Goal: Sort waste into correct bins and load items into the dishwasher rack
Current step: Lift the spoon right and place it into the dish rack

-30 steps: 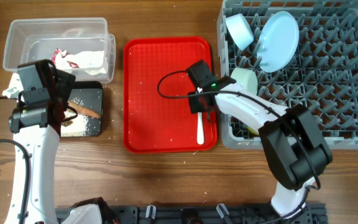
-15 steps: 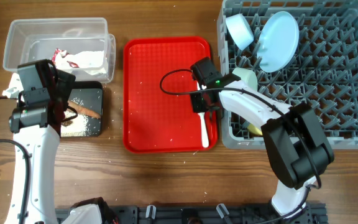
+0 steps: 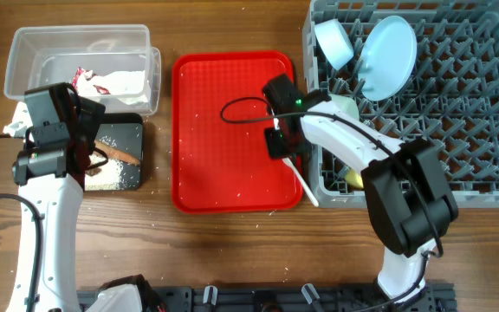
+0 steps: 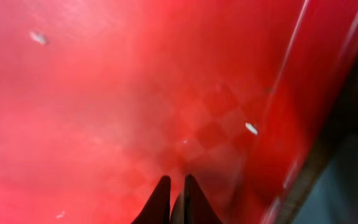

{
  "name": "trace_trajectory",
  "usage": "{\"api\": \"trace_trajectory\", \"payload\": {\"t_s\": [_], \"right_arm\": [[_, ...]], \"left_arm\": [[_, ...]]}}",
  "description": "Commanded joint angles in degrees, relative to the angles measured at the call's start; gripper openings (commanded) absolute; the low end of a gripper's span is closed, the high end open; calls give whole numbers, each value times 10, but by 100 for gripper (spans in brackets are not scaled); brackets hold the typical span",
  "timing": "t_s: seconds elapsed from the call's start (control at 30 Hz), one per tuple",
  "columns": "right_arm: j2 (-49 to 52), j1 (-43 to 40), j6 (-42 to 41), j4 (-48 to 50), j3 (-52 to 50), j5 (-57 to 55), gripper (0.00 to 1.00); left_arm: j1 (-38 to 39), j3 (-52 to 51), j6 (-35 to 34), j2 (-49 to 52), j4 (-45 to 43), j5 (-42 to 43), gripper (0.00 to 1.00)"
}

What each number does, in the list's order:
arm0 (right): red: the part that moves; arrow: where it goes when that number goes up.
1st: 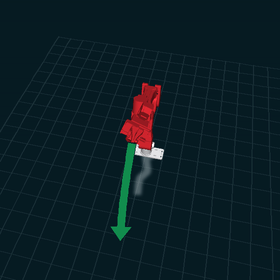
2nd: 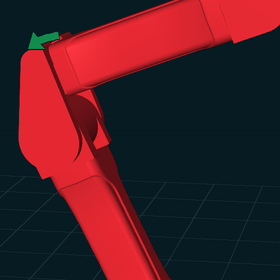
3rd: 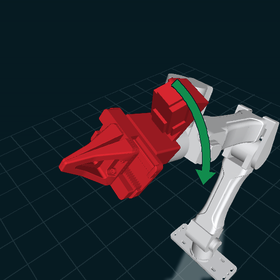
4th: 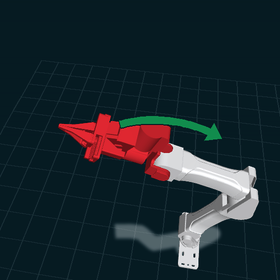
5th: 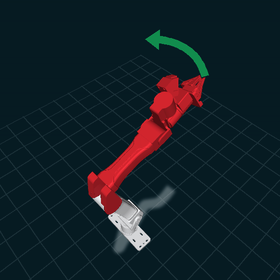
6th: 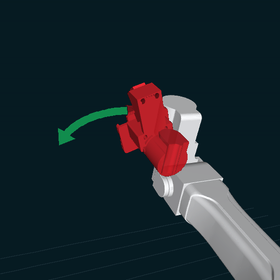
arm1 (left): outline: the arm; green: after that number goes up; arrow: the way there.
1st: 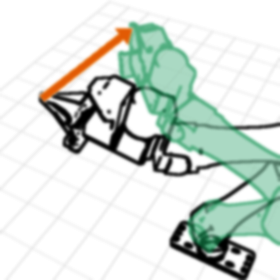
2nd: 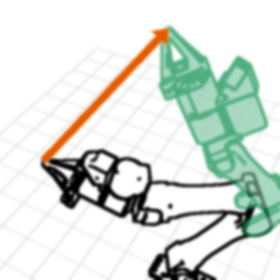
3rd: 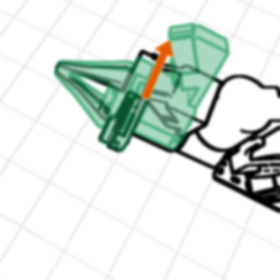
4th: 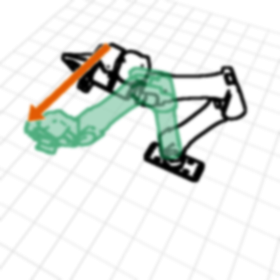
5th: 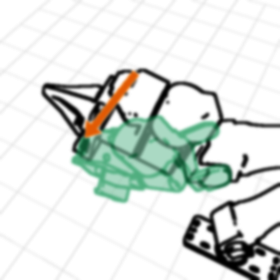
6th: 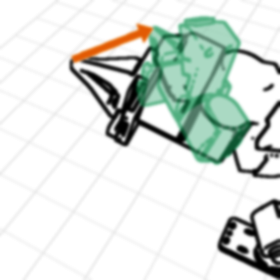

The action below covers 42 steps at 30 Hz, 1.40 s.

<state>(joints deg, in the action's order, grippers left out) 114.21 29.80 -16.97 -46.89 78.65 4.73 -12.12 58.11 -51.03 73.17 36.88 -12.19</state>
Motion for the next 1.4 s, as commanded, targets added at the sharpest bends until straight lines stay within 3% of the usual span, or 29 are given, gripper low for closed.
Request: {"api": "trace_trajectory", "payload": {"t_s": [0.0,0.37,0.57,0.67,0.73,0.87,1.03,1.13,1.17,1.2,1.27,1.3,1.37], "right_arm": [[-21,1,20,-50,93,5,4],[-68,-9,50,-155,235,30,4],[-134,-142,11,-172,256,24,4],[-137,-233,-54,-173,256,24,4],[-135,-295,-141,-174,255,24,4],[-134,-369,-263,-180,238,24,4],[-133,-389,-493,-182,163,-77,4],[-133,-389,-516,-181,137,-125,4],[-133,-389,-516,-181,136,-139,9],[-133,-389,-516,-181,136,-142,22],[-133,-389,-502,-181,136,-144,84],[-134,-389,-483,-181,137,-144,100],[-140,-389,-458,-180,137,-146,100]], "left_arm": [[-2,8,13,-1,0,-7,100],[-2,8,13,-1,0,-7,100],[-2,8,13,-1,0,-7,100],[-2,8,13,-1,0,-7,100],[-2,8,13,-1,0,-7,100],[-2,8,13,-1,0,-7,100],[-2,8,13,-1,0,-7,100],[-2,8,13,-1,0,-7,100],[-2,8,13,-1,0,-7,100],[-2,8,13,-1,0,-7,100],[-2,8,13,-1,0,-7,100],[-2,8,13,-1,0,-7,100],[-2,8,13,-1,0,-7,100]]}}
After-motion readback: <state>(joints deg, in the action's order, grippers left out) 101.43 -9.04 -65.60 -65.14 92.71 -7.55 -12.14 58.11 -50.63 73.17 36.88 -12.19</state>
